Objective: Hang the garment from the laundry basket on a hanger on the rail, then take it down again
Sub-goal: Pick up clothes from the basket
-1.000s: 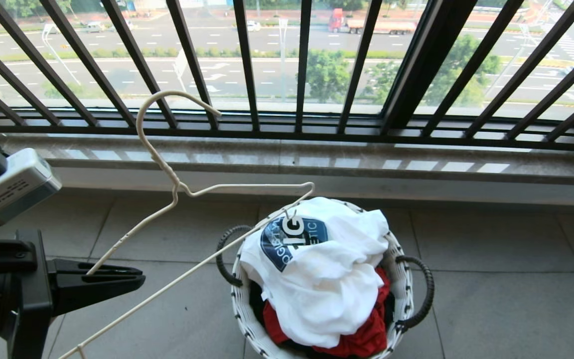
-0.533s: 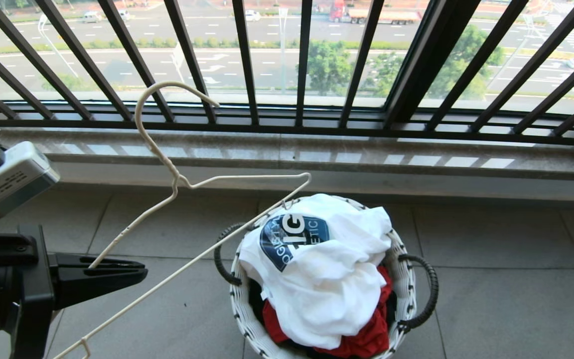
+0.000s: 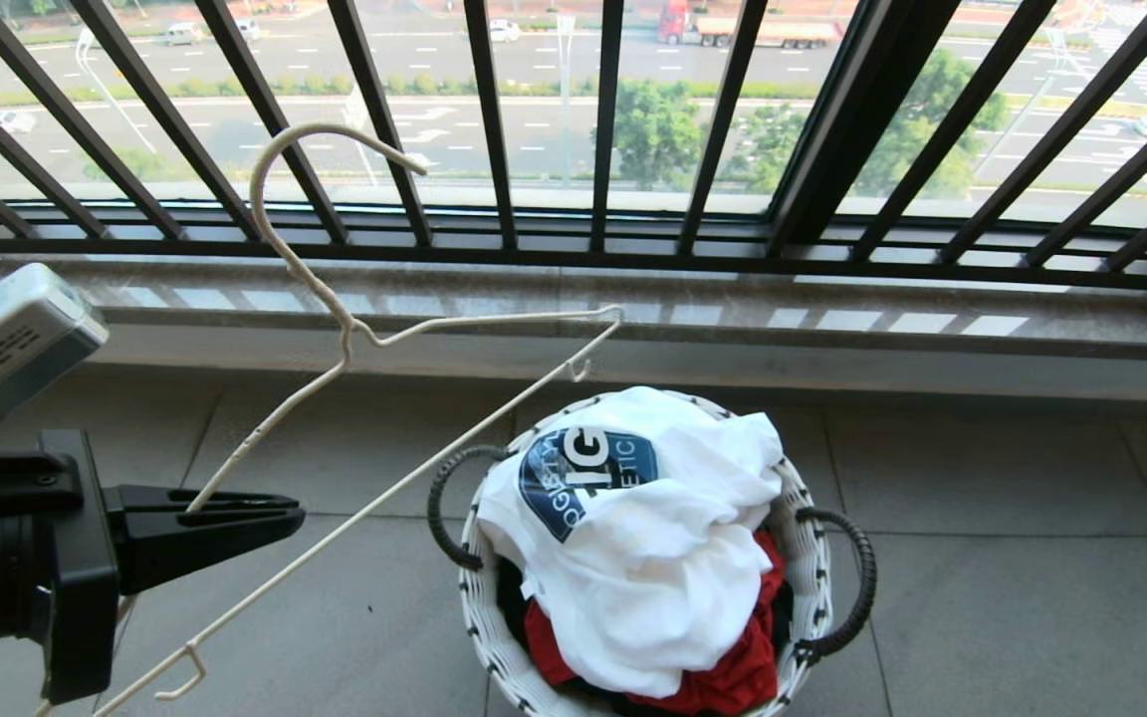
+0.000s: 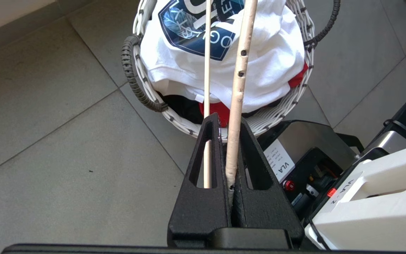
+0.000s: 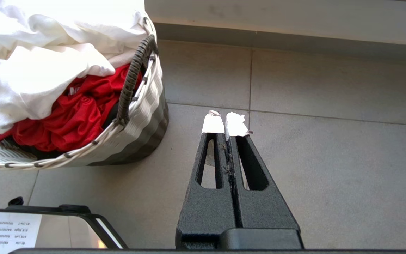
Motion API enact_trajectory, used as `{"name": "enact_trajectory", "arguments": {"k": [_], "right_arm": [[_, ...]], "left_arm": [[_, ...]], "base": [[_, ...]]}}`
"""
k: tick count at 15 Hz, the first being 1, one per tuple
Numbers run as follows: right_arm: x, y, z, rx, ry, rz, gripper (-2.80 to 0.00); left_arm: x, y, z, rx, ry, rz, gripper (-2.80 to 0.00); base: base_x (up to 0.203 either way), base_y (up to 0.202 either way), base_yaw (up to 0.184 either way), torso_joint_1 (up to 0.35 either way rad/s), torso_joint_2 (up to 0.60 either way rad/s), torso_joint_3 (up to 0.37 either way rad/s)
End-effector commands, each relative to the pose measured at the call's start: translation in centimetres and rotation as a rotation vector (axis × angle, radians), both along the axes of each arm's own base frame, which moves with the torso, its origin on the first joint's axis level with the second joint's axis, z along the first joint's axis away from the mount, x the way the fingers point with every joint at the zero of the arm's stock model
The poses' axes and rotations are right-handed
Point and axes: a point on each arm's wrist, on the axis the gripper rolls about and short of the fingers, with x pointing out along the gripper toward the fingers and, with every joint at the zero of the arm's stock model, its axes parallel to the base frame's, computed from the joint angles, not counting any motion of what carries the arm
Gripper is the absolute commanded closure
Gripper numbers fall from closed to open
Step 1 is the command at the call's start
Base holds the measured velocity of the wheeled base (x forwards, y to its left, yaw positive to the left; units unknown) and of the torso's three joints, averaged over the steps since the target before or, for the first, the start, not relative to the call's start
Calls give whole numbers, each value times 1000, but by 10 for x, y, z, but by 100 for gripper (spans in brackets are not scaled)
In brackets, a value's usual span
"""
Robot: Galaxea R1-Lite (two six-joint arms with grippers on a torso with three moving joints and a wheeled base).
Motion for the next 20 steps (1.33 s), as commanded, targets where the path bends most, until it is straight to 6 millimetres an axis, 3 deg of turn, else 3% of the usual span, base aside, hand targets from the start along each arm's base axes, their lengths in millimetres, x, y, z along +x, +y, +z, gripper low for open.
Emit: {"name": "enact_trajectory", "arguments": {"k": [1,4,7,9,11,15,20], "right_arm": [[0,0,0,1,1,2,0],[-4,0,12,-1,-27,-8,0],[-9,0,46,-4,25,1,0],[2,1,68,-20,110,29,0],[22,1,90,-39,207,46,0],[83,4,132,-51,374,102,0],[153,38,138,-53,498,329,0]], "left_arm": [[-6,2,1,-9,-16,-2,0],[-17,6,7,-35,-49,0,0],[-19,7,13,-75,-46,13,0],[-22,8,16,-83,-60,13,0],[-25,9,17,-88,-69,13,0],[-22,8,20,-97,-60,19,0],[-21,8,34,-157,-50,50,0]], "base": [[0,0,0,0,0,0],[0,0,0,0,0,0],[0,0,0,0,0,0],[0,0,0,0,0,0],[0,0,0,0,0,0],[0,0,0,0,0,0],[0,0,0,0,0,0]]}}
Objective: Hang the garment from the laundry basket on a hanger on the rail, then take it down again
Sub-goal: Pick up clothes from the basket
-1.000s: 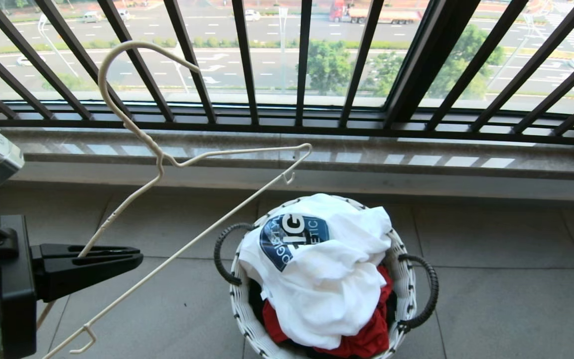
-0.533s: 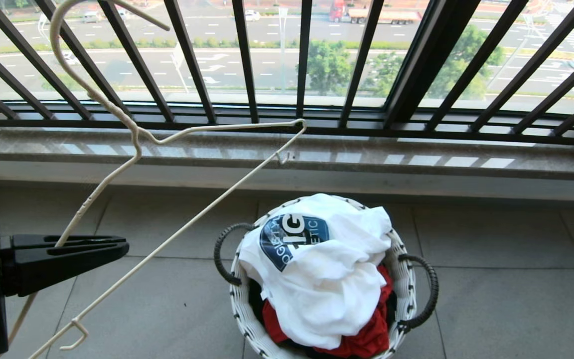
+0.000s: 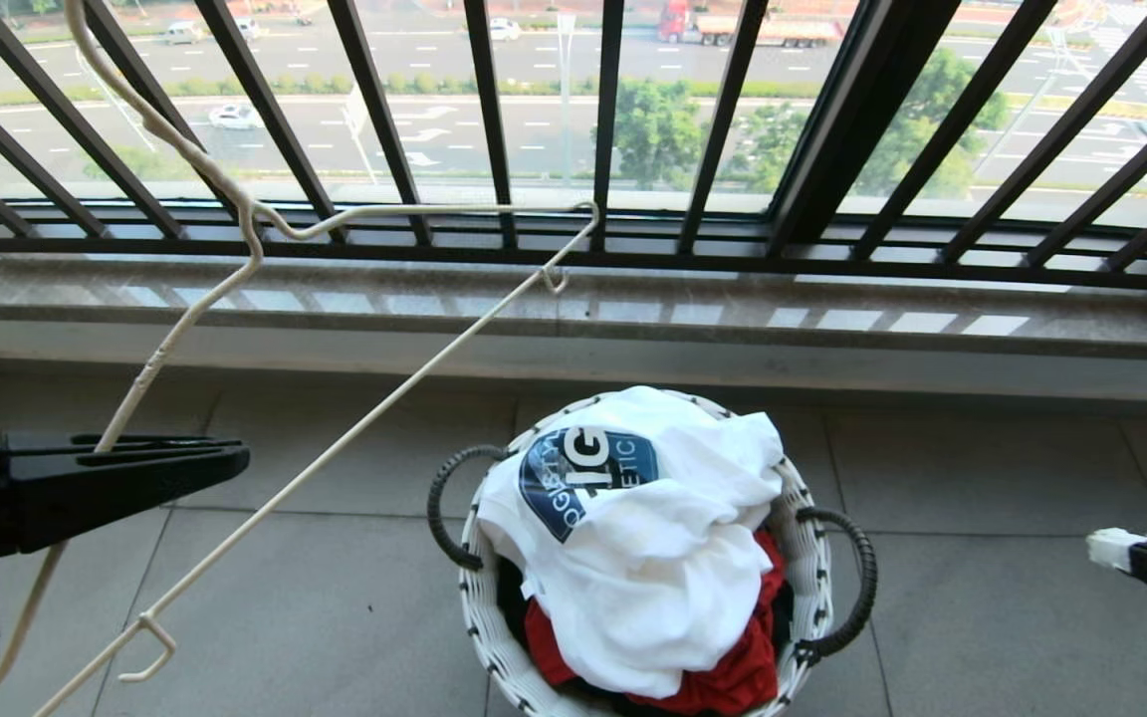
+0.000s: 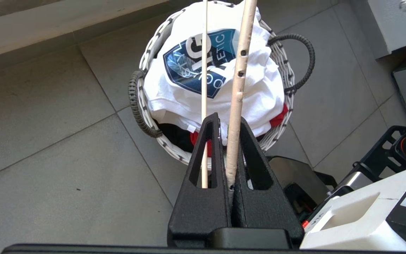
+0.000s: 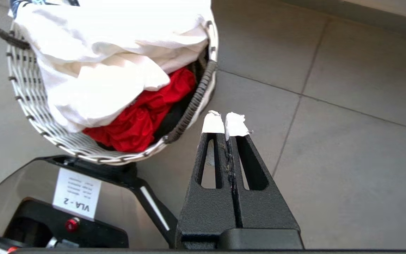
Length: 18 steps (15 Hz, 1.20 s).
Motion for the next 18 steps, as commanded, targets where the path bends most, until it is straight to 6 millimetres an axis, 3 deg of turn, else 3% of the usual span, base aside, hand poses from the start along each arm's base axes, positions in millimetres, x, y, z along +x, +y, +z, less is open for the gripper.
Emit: {"name": "enact_trajectory", "arguments": {"k": [1,5,9,12,15,16,18], "right_arm": [[47,29,-14,4,148,100,0],[90,70,-30,-20,215,153,0],[129,107,-25,-62,213,160,0],[138,152,-10,-74,175,247,0],[144,186,-15,-124,170,270,0],[148,191,-18,-140,167,277,-280],[156,200,-20,-157,141,307,-280]], "left_arm": [[0,0,6,-18,-5,7,0],[-3,2,16,-45,-9,34,0],[1,0,21,-62,8,58,0],[2,1,24,-66,3,100,0],[3,1,26,-61,-6,134,0],[3,2,26,-62,-7,140,0],[0,3,28,-65,-20,153,0]], "base": [[0,0,0,0,0,0],[0,0,0,0,0,0],[0,0,0,0,0,0],[0,0,0,0,0,0],[0,0,0,0,0,0],[0,0,0,0,0,0],[0,0,0,0,0,0]]}}
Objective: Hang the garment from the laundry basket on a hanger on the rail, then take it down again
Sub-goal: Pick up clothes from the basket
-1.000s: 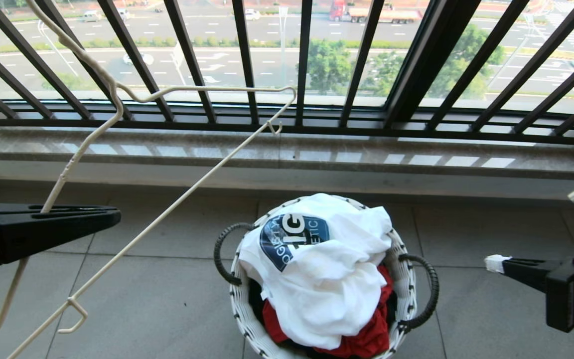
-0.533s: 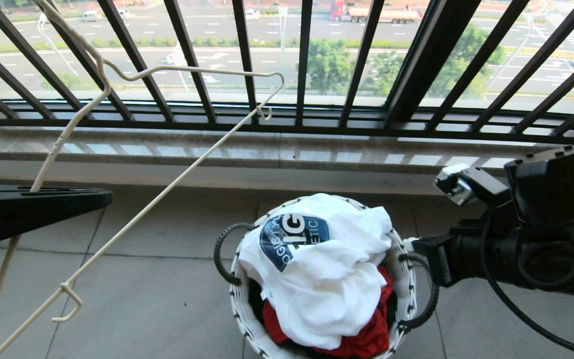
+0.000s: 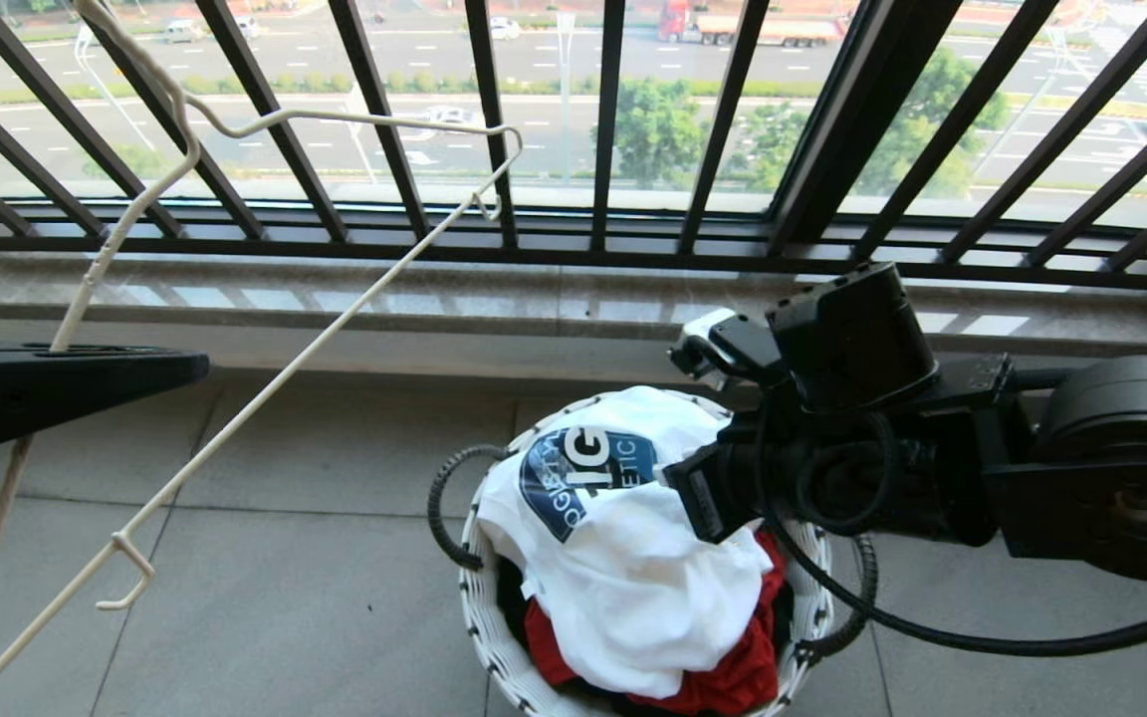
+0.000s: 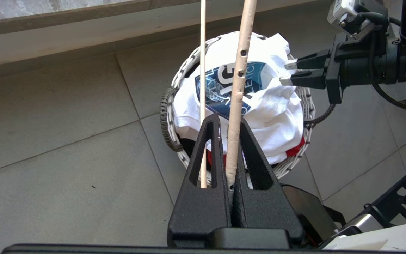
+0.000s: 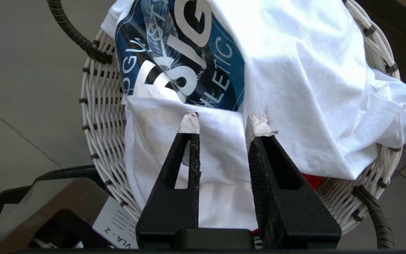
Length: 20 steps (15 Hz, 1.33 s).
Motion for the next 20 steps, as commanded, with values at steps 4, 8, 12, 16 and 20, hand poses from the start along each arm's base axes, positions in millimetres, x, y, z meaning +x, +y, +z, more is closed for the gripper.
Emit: {"name": "enact_trajectory", "arguments": {"k": [4,8,12,16,20], "right_arm": [[20,24,-12,17,-66,115,-280],[22,40,-28,-5,-51,151,-280],[21,41,-41,-71,-61,201,-280],[13,42,-48,-112,-87,244,-280],[8,42,-58,-175,-83,237,-280]], "left_arm": [[-7,3,3,-10,-21,1,0],[-9,3,3,-13,-29,3,0],[-13,5,5,-18,-43,4,0],[-17,7,6,-22,-54,4,0],[-20,8,8,-28,-69,3,0]], "base": [[0,0,0,0,0,0],[0,0,0,0,0,0],[0,0,0,0,0,0],[0,0,0,0,0,0],[0,0,0,0,0,0]]}}
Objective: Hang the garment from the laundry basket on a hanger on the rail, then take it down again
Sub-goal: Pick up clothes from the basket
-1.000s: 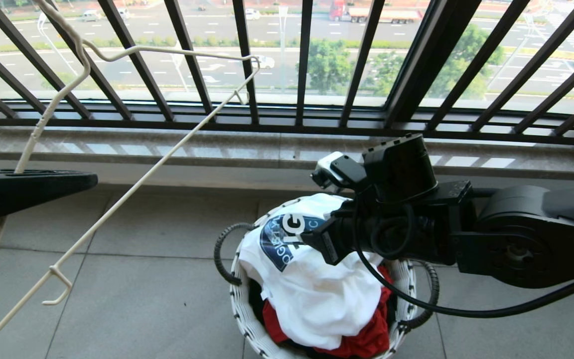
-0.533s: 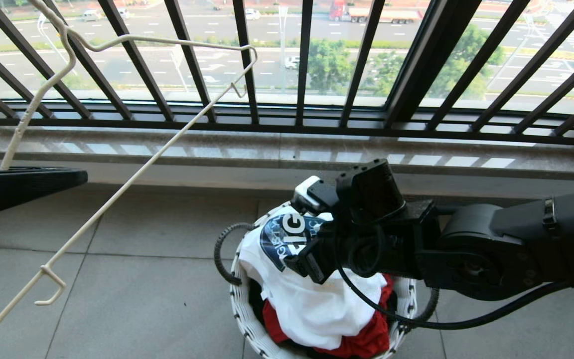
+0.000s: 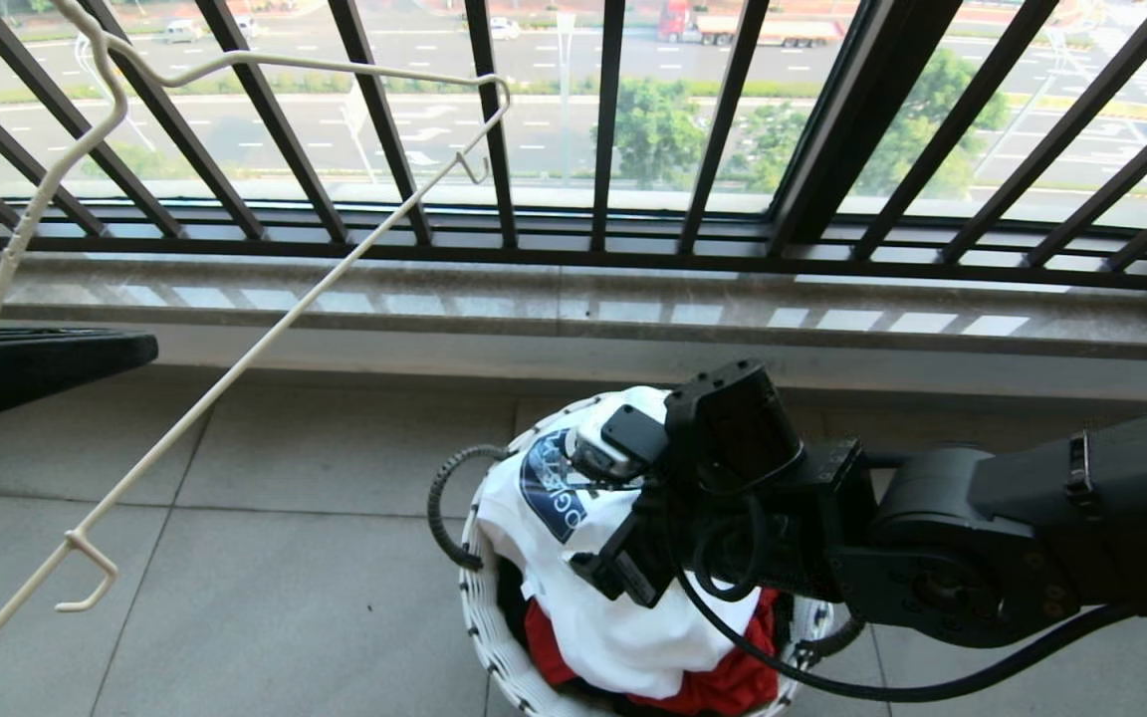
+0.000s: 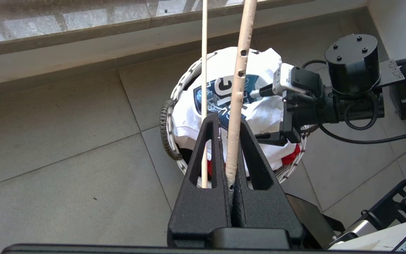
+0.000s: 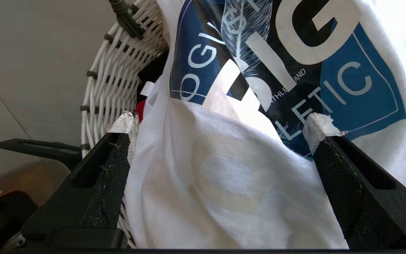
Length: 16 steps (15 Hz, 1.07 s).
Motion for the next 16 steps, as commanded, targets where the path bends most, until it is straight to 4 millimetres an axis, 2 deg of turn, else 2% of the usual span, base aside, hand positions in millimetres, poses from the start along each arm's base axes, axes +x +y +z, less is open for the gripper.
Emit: {"name": "enact_trajectory", "arguments": {"k": [1,3,4,11,16], "right_arm": [[-1,0,-7,-21,9,0,-280],[-1,1,-10,-31,15,-4,-280],[-1,1,-12,-39,14,-9,0],[1,1,-18,-75,8,-40,0],[-20,-23,4,-87,4,-72,0]], "left_arm": [[-4,1,2,-6,-12,-1,0],[-6,2,3,-9,-20,-1,0],[-6,2,3,-9,-22,-1,0],[-10,4,5,-14,-34,-1,0],[-12,4,6,-16,-43,-6,0]], "base": [[0,0,0,0,0,0],[0,0,0,0,0,0],[0,0,0,0,0,0],[0,0,0,0,0,0],[0,0,0,0,0,0]]}}
